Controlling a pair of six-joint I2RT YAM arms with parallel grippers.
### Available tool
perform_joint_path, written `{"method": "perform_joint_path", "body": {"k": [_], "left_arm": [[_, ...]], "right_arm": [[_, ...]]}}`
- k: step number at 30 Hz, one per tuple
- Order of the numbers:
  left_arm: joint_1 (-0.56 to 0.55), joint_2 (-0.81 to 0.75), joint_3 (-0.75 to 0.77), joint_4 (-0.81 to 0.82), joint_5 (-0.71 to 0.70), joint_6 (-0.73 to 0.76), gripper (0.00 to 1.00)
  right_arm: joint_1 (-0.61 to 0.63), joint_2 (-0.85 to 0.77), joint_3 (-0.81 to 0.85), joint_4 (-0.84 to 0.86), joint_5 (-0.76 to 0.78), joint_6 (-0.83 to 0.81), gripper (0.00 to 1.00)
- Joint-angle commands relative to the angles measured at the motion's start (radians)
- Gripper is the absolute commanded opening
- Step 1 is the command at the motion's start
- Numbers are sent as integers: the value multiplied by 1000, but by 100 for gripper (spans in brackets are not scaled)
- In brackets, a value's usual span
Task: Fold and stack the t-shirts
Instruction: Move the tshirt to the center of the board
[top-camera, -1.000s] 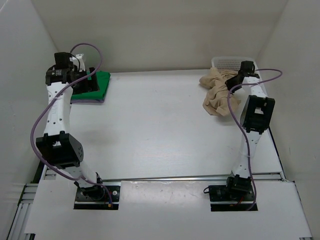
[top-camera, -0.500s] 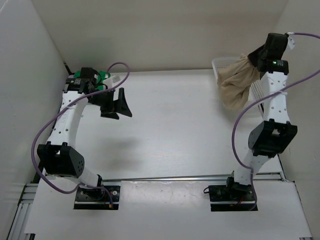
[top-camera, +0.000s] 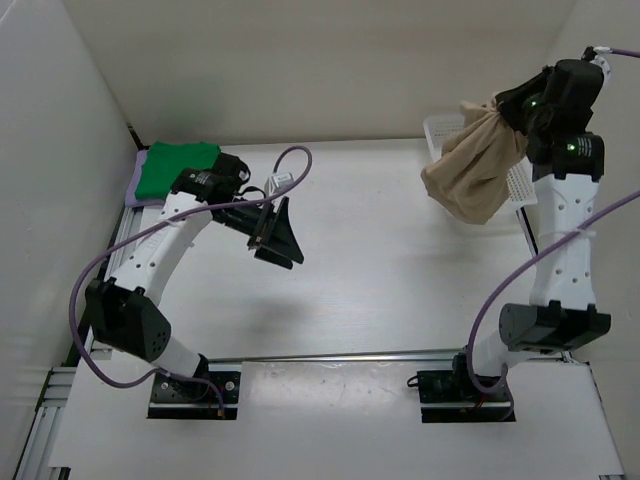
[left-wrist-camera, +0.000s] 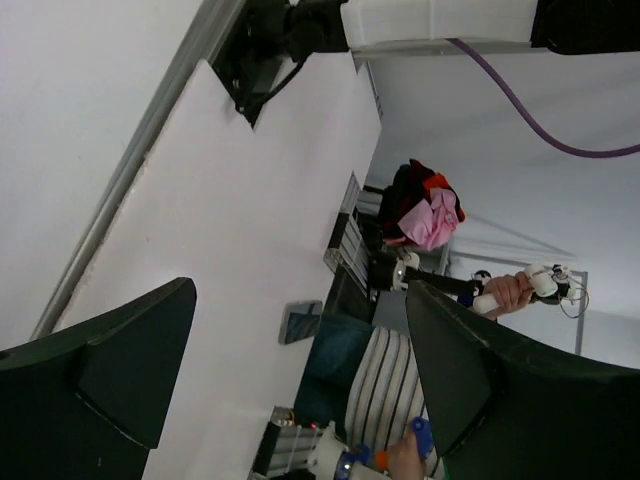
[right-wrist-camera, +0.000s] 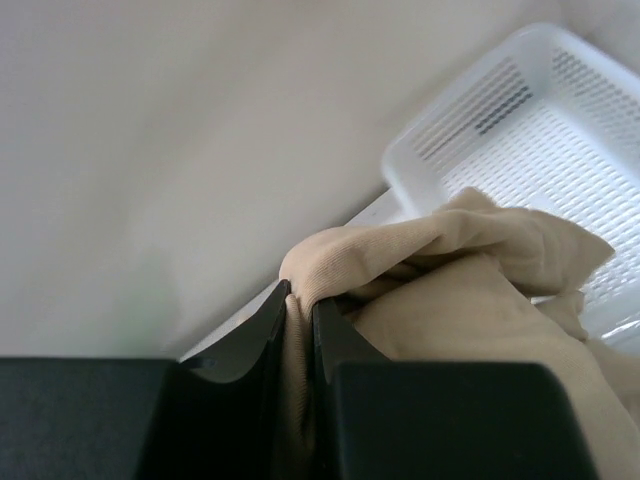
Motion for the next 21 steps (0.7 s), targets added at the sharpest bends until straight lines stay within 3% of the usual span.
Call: {"method": "perform_joint_path", "body": {"k": [1, 3, 5, 6, 8, 9, 12, 14, 16, 18, 19, 21], "left_arm": [[-21, -88, -37, 18, 29, 9, 96], [-21, -126, -47, 77, -95, 9, 94], [-21, -172, -97, 211, -344, 9, 90], [-21, -201, -129, 283, -710, 9, 90], [-21, -299, -265, 470, -1106, 9, 89], [-10, -335, -324, 540, -1484, 9, 87], [69, -439, -542, 858, -1932, 9, 84], [134, -487, -559, 874, -1924, 9, 88], [145, -523, -545, 837, -1838, 9, 100], [209, -534, -431, 668, -1629, 9, 100], [244, -534, -395, 544, -1392, 9, 100], [307, -544, -360, 480, -1207, 9, 100]], "right_arm": [[55, -146, -3, 33, -28, -36, 0], [94, -197, -29, 33, -28, -36, 0], [144, -241, -49, 33, -28, -27, 0], [163, -253, -58, 33, -28, -27, 0], [221, -287, -99, 33, -17, -16, 0], [244, -287, -111, 33, -5, -16, 0], [359, -300, -141, 23, 30, -16, 0], [461, -281, -153, 23, 58, -16, 0], [537, -255, -153, 23, 76, -16, 0], [641, -198, -130, 9, 95, -16, 0], [669, -182, -130, 9, 95, 9, 0], [716, -160, -176, -2, 82, 48, 1]]}}
